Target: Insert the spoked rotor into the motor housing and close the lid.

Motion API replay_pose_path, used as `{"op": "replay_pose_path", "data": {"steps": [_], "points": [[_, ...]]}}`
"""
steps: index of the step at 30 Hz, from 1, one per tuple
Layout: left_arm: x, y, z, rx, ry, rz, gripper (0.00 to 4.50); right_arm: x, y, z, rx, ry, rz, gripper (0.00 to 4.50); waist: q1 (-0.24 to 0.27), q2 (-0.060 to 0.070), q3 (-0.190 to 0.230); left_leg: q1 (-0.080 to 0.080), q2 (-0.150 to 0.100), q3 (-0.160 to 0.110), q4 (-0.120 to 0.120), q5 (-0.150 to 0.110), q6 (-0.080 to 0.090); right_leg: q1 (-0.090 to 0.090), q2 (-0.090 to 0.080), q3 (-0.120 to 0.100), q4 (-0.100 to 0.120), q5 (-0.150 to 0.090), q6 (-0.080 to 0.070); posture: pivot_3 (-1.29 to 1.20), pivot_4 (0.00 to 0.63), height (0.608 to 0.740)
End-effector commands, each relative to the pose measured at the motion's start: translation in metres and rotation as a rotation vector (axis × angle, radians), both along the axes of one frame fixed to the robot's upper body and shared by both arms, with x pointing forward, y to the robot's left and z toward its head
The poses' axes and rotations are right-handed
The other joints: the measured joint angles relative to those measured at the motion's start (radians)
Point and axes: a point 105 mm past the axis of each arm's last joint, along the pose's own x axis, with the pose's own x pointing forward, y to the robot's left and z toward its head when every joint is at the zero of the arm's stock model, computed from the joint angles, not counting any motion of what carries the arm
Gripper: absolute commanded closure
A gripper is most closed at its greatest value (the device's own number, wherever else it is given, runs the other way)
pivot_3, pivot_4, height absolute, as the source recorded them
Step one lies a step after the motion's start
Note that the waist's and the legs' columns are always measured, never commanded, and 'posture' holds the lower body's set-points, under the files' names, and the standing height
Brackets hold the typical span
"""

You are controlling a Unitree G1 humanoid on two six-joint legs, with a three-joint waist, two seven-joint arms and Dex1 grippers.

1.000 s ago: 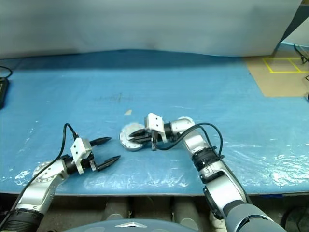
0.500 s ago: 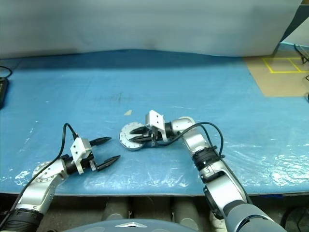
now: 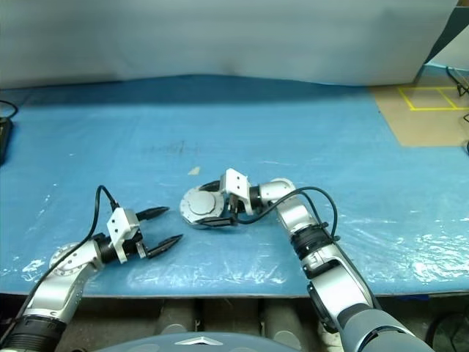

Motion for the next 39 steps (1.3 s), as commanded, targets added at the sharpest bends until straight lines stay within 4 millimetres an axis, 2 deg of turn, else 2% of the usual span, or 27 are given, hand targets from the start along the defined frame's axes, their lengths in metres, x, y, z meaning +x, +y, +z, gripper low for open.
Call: {"op": "replay_pose_path", "data": {"steps": [1, 2, 4, 8, 15, 22, 29, 39], "points": [[0.002, 0.002, 0.008, -0.003, -0.034, 0.010, 0.00, 0.000, 0.004, 0.006, 0.009, -0.024, 0.020, 0.05, 0.000, 0.000, 0.000, 0.000, 0.000, 0.000, 0.000, 0.000, 0.000, 0.000, 0.000, 0.000, 0.000, 0.000, 0.000, 0.00, 0.150, 0.740], [0.002, 0.002, 0.008, -0.003, -0.035, 0.011, 0.00, 0.000, 0.004, 0.005, 0.008, -0.015, 0.019, 0.05, 0.000, 0.000, 0.000, 0.000, 0.000, 0.000, 0.000, 0.000, 0.000, 0.000, 0.000, 0.000, 0.000, 0.000, 0.000, 0.00, 0.150, 0.740], [0.002, 0.003, 0.008, -0.002, -0.037, 0.013, 0.00, 0.001, 0.004, 0.004, 0.003, 0.001, 0.014, 0.43, 0.000, 0.000, 0.000, 0.000, 0.000, 0.000, 0.000, 0.000, 0.000, 0.000, 0.000, 0.000, 0.000, 0.000, 0.000, 0.00, 0.150, 0.740], [0.002, 0.003, 0.008, -0.001, -0.037, 0.014, 0.00, 0.002, 0.005, 0.001, -0.011, 0.009, 0.010, 1.57, 0.000, 0.000, 0.000, 0.000, 0.000, 0.000, 0.000, 0.000, 0.000, 0.000, 0.000, 0.000, 0.000, 0.000, 0.000, 0.00, 0.150, 0.740], [0.002, 0.003, 0.008, 0.000, -0.036, 0.011, 0.00, 0.002, 0.003, 0.000, -0.026, -0.004, 0.000, 1.58, 0.000, 0.000, 0.000, 0.000, 0.000, 0.000, 0.000, 0.000, 0.000, 0.000, 0.000, 0.000, 0.000, 0.000, 0.000, 0.00, 0.150, 0.740], [0.002, 0.003, 0.008, 0.000, -0.034, 0.010, 0.00, 0.006, 0.009, 0.011, -0.033, -0.029, -0.030, 1.58, 0.000, 0.000, 0.000, 0.000, 0.000, 0.000, 0.000, 0.000, 0.000, 0.000, 0.000, 0.000, 0.000, 0.000, 0.000, 0.00, 0.150, 0.740], [0.001, 0.003, 0.007, -0.002, -0.031, 0.015, 0.00, 0.006, 0.010, 0.013, -0.043, -0.033, -0.033, 1.58, 0.000, 0.000, 0.000, 0.000, 0.000, 0.000, 0.000, 0.000, 0.000, 0.000, 0.000, 0.000, 0.000, 0.000, 0.000, 0.00, 0.150, 0.740], [0.001, 0.003, 0.007, -0.001, -0.030, 0.015, 0.00, 0.008, 0.014, 0.021, 0.006, 0.031, -0.060, 1.58, 0.000, 0.000, 0.000, 0.000, 0.000, 0.000, 0.000, 0.000, 0.000, 0.000, 0.000, 0.000, 0.000, 0.000, 0.000, 0.00, 0.150, 0.740]]}}
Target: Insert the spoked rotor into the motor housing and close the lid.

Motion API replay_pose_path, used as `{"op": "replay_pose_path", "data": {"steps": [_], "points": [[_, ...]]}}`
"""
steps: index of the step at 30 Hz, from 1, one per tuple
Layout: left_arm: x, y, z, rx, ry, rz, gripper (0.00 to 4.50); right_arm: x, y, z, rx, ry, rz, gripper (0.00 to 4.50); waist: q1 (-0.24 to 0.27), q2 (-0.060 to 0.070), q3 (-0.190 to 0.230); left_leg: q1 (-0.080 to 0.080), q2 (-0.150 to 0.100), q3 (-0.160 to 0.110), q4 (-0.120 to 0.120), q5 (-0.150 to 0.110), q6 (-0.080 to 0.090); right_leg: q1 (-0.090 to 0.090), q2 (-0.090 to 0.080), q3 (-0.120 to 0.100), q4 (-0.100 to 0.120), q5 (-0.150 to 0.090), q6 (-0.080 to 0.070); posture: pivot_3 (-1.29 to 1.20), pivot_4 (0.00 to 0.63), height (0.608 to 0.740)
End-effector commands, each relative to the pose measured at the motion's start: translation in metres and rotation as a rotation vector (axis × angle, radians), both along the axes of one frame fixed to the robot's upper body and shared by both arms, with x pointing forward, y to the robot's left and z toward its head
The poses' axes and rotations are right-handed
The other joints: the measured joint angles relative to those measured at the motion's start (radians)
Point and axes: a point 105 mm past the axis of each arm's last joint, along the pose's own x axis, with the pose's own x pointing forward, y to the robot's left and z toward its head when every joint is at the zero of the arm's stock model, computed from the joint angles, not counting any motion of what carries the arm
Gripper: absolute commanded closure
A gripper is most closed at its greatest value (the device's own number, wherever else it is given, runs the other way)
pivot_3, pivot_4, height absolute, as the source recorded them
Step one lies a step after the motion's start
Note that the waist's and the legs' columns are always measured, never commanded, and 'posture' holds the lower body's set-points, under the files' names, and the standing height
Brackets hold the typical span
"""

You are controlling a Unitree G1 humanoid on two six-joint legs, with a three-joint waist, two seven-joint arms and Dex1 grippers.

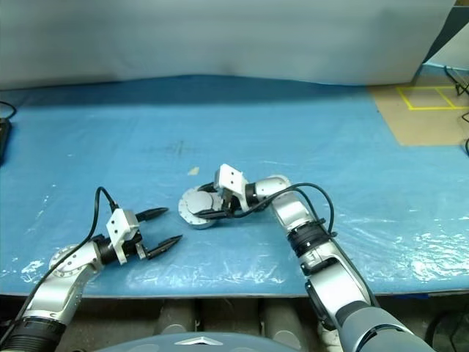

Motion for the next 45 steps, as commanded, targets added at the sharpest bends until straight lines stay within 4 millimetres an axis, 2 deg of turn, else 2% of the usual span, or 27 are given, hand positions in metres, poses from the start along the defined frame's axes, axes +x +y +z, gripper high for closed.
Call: {"op": "replay_pose_path", "data": {"steps": [1, 11, 21, 27, 31, 35, 39, 42, 45], "points": [[0.000, 0.002, 0.007, -0.001, -0.030, 0.001, 0.00, 0.003, 0.005, 0.014, 0.035, -0.026, -0.005, 1.58, 0.000, 0.000, 0.000, 0.000, 0.000, 0.000, 0.000, 0.000, 0.000, 0.000, 0.000, 0.000, 0.000, 0.000, 0.000, 0.00, 0.150, 0.740], [0.000, 0.002, 0.007, -0.001, -0.028, -0.004, 0.00, 0.002, 0.000, 0.002, -0.033, -0.045, -0.003, 1.58, 0.000, 0.000, 0.000, 0.000, 0.000, 0.000, 0.000, 0.000, 0.000, 0.000, 0.000, 0.000, 0.000, 0.000, 0.000, 0.00, 0.150, 0.740], [-0.001, 0.001, 0.007, -0.002, -0.025, -0.007, 0.00, 0.000, -0.006, -0.002, -0.062, -0.052, 0.020, 1.58, 0.001, 0.000, 0.000, 0.000, 0.000, 0.000, 0.000, 0.000, 0.000, 0.000, 0.000, 0.000, 0.000, 0.000, 0.000, 0.00, 0.150, 0.740], [0.000, 0.002, 0.008, -0.004, -0.029, 0.003, 0.00, 0.001, -0.007, -0.012, -0.095, -0.052, 0.011, 1.58, 0.001, 0.000, 0.000, 0.000, 0.000, 0.000, 0.000, 0.000, 0.000, 0.000, 0.000, 0.000, 0.000, 0.000, 0.000, 0.00, 0.150, 0.740], [0.007, 0.006, 0.015, -0.037, -0.047, 0.050, 0.00, 0.002, -0.009, -0.020, -0.139, -0.058, 0.004, 1.58, 0.000, 0.000, 0.000, 0.001, 0.000, 0.000, 0.000, 0.000, 0.000, 0.001, 0.000, 0.000, 0.000, 0.000, 0.000, 0.00, 0.150, 0.740], [0.019, 0.014, 0.031, -0.104, -0.064, 0.112, 0.00, 0.003, -0.011, -0.026, -0.166, -0.059, 0.000, 1.58, 0.000, 0.000, 0.000, 0.003, 0.000, 0.000, 0.000, 0.000, 0.000, 0.002, 0.000, 0.000, 0.001, 0.000, 0.000, 0.00, 0.150, 0.740], [0.026, 0.013, 0.047, -0.196, -0.044, 0.124, 0.00, 0.003, -0.012, -0.028, -0.166, -0.059, -0.001, 1.58, 0.000, 0.000, 0.000, 0.004, -0.001, 0.000, 0.001, 0.000, 0.000, 0.002, 0.000, 0.001, 0.003, 0.000, 0.000, 0.00, 0.150, 0.740], [0.026, 0.007, 0.053, -0.230, -0.020, 0.085, 0.65, 0.003, -0.012, -0.028, -0.166, -0.060, -0.003, 1.58, 0.000, 0.000, 0.000, 0.004, -0.001, 0.000, 0.001, 0.000, 0.000, 0.003, 0.000, 0.001, 0.003, 0.000, 0.000, 0.00, 0.150, 0.740], [0.023, -0.001, 0.055, -0.255, 0.005, 0.045, 1.62, 0.004, -0.012, -0.028, -0.167, -0.062, -0.007, 1.58, 0.000, 0.000, 0.000, 0.004, -0.001, 0.000, 0.001, 0.000, 0.000, 0.002, 0.000, 0.001, 0.003, 0.000, 0.000, 0.00, 0.150, 0.740]]}}
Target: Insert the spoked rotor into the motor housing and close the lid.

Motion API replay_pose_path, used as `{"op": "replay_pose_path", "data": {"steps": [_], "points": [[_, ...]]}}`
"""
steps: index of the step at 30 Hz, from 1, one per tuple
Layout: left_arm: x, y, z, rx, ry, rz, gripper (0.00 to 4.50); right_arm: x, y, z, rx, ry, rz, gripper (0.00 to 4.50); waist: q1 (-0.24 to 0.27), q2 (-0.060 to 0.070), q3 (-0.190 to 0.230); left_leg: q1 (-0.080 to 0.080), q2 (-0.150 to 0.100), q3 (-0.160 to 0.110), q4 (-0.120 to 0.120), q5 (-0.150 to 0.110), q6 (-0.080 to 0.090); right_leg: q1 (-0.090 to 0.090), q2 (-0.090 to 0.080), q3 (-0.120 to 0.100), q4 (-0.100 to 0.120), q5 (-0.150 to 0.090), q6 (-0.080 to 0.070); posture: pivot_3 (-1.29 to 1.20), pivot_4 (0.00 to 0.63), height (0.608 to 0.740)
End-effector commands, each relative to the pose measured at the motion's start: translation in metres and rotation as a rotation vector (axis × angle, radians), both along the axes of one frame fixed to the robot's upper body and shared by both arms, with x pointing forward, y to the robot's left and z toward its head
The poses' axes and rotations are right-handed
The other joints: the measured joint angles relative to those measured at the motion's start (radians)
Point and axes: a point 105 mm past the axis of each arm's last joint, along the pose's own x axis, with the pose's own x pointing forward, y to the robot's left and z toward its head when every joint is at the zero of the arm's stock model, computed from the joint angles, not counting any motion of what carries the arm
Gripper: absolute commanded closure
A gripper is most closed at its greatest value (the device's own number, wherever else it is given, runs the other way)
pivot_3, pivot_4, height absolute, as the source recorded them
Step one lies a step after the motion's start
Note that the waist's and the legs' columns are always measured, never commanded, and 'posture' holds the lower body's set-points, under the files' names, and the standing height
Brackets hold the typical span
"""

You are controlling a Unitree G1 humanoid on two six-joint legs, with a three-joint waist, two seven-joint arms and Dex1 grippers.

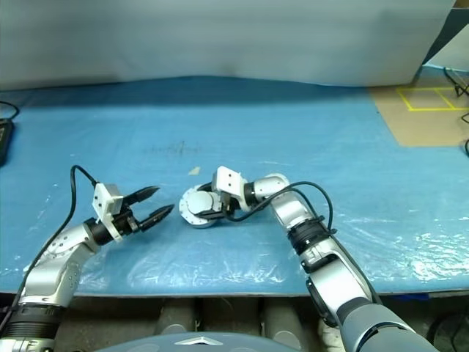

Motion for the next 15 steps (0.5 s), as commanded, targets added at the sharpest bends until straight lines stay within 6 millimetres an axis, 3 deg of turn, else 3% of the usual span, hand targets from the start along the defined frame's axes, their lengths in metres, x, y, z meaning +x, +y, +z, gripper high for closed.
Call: {"op": "replay_pose_path", "data": {"steps": [1, 8, 15], "points": [[-0.002, -0.009, 0.012, -0.034, -0.017, -0.052, 1.96, 0.002, -0.011, -0.022, -0.095, 0.026, -0.040, 1.58, 0.000, 0.000, 0.000, 0.000, 0.000, 0.000, 0.000, 0.000, 0.000, 0.000, 0.000, 0.000, 0.000, 0.000, 0.000, 0.00, 0.150, 0.740], [-0.004, -0.016, 0.007, -0.013, 0.009, -0.092, 4.45, 0.003, -0.012, -0.023, -0.099, 0.019, -0.051, 1.58, 0.000, 0.000, 0.000, 0.000, 0.000, 0.000, 0.000, 0.000, 0.000, 0.000, 0.000, 0.000, 0.000, 0.000, 0.000, 0.00, 0.150, 0.740], [-0.004, -0.027, -0.010, 0.080, 0.037, -0.134, 4.48, 0.004, -0.012, -0.023, -0.100, 0.012, -0.055, 1.58, -0.001, 0.000, 0.000, 0.000, 0.000, 0.000, 0.000, 0.000, 0.000, 0.000, 0.000, 0.000, 0.000, 0.000, 0.000, 0.00, 0.150, 0.740]]}}
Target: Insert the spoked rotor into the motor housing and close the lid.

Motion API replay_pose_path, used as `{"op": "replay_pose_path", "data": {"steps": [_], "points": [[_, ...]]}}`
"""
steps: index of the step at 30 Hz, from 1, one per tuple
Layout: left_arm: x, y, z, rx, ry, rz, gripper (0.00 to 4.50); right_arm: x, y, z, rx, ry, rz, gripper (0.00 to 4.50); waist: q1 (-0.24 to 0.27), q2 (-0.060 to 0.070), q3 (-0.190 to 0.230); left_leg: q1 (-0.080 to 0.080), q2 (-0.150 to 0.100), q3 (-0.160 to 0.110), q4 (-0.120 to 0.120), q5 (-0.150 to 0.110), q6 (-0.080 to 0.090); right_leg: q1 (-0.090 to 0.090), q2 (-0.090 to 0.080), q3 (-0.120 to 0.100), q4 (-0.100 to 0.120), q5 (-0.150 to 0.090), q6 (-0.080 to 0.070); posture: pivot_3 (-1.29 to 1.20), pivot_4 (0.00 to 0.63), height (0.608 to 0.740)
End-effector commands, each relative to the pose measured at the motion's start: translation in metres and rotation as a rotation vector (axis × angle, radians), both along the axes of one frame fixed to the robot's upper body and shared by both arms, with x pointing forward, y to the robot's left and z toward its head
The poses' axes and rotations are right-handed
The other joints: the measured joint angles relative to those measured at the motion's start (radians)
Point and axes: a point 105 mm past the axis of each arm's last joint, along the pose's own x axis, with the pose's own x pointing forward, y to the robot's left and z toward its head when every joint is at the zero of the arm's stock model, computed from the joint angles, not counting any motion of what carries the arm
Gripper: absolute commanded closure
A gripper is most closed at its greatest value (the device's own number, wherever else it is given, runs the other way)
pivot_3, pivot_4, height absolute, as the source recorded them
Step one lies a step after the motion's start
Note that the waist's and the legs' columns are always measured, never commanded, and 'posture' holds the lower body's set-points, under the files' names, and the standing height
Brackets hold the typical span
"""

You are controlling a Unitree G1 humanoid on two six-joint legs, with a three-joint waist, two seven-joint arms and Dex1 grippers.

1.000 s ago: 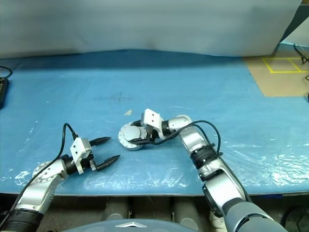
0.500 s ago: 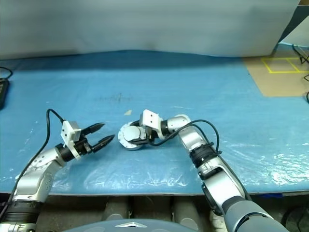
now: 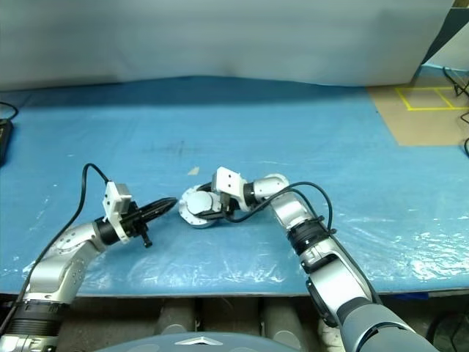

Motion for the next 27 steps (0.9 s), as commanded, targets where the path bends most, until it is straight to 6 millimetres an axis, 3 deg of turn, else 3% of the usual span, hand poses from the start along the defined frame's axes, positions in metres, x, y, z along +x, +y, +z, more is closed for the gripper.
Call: {"op": "replay_pose_path", "data": {"steps": [1, 7, 15, 19, 20, 27], "points": [[-0.001, -0.009, -0.008, 0.071, -0.004, -0.044, 4.48, 0.004, -0.013, -0.023, -0.102, 0.021, -0.056, 1.58, -0.001, 0.000, 0.000, 0.000, 0.000, 0.000, 0.000, 0.000, 0.000, 0.000, 0.000, 0.000, 0.000, 0.000, 0.000, 0.00, 0.150, 0.740], [-0.002, -0.017, -0.028, 0.171, 0.033, -0.083, 4.48, 0.006, -0.013, -0.022, -0.097, 0.011, -0.065, 1.58, 0.001, 0.002, -0.001, 0.001, -0.001, 0.000, 0.000, 0.000, 0.000, 0.002, -0.001, 0.000, 0.000, 0.000, 0.000, 0.00, 0.150, 0.740], [-0.002, -0.016, -0.033, 0.207, 0.022, -0.089, 4.48, 0.006, -0.014, -0.013, -0.049, 0.058, -0.074, 1.58, 0.001, 0.003, -0.002, 0.004, -0.003, 0.000, -0.001, 0.000, 0.000, 0.005, -0.003, 0.000, 0.000, -0.001, 0.003, 0.00, 0.150, 0.740], [-0.002, -0.018, -0.030, 0.206, 0.011, -0.090, 4.50, 0.006, -0.012, 0.006, 0.023, 0.025, -0.064, 0.17, 0.004, 0.003, -0.002, 0.003, -0.003, 0.000, -0.001, 0.000, 0.000, 0.004, -0.003, 0.000, -0.001, -0.001, 0.001, 0.00, 0.150, 0.740], [-0.002, -0.019, -0.028, 0.207, 0.008, -0.090, 4.50, 0.007, -0.013, 0.012, 0.048, 0.014, -0.064, 0.02, 0.005, 0.003, -0.002, 0.002, -0.003, 0.000, -0.001, 0.000, 0.000, 0.003, -0.003, 0.000, -0.001, -0.001, 0.001, 0.00, 0.150, 0.740], [-0.001, -0.020, -0.019, 0.211, -0.009, -0.088, 4.50, -0.001, -0.024, 0.046, 0.207, 0.056, -0.055, 0.02, 0.006, 0.003, -0.002, -0.004, -0.003, 0.000, -0.002, 0.000, 0.000, 0.000, -0.003, -0.001, -0.006, -0.001, 0.001, 0.00, 0.150, 0.740]]}}
